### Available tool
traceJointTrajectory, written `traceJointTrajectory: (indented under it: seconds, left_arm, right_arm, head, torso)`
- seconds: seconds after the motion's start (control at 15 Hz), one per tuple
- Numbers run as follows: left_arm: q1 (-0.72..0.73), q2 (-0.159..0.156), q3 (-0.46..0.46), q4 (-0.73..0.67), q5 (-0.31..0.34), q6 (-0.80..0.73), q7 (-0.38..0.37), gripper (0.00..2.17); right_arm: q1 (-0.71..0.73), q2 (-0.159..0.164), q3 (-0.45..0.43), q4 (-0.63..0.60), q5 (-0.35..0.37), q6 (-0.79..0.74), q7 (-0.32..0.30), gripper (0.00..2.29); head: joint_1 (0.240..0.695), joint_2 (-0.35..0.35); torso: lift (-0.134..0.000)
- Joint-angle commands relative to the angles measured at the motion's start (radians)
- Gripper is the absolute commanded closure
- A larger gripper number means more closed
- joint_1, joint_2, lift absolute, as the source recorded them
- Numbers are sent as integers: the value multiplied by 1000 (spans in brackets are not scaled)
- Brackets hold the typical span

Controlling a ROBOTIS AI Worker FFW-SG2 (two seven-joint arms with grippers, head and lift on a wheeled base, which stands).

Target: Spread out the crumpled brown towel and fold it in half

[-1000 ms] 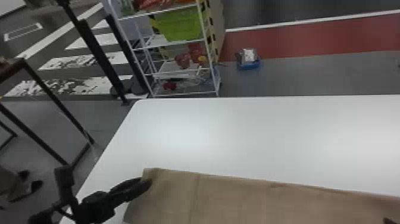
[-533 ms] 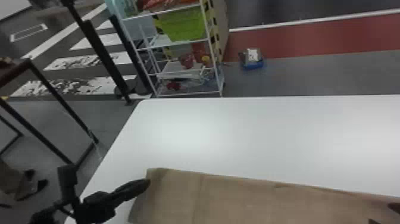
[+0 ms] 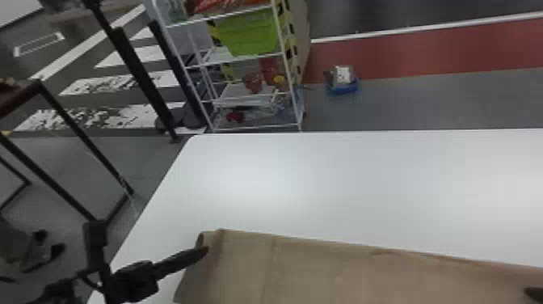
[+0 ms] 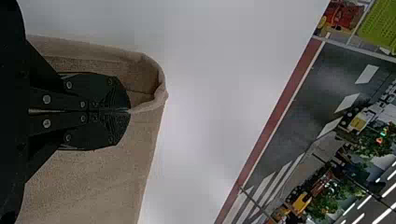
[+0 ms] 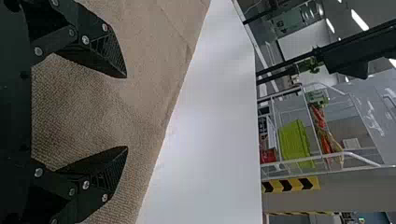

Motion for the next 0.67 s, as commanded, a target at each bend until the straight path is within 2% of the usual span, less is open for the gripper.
traceJointTrajectory:
  seconds: [0.0,0.2,0.4,0.6]
  left_arm:
    - [-24,0,12,-18,20,69,2,1301]
    - [-59,5,9,-18,18,149,20,1301]
    - [-94,31,4,-18,21,256,54,1298]
    - [-120,49,21,-1,27,278,58,1298]
  right_arm:
    - [-5,-3,1,0,3,26,1,404]
    - [-15,-3,4,2,16,51,1,404]
    - [-31,-6,4,14,30,75,1,404]
    - [-49,-9,4,29,39,106,1,404]
  head:
    - [695,350]
    - [695,343]
    - [695,336]
    - [695,331]
  torso:
    - [-124]
    - [-124]
    - [-124]
    - [-124]
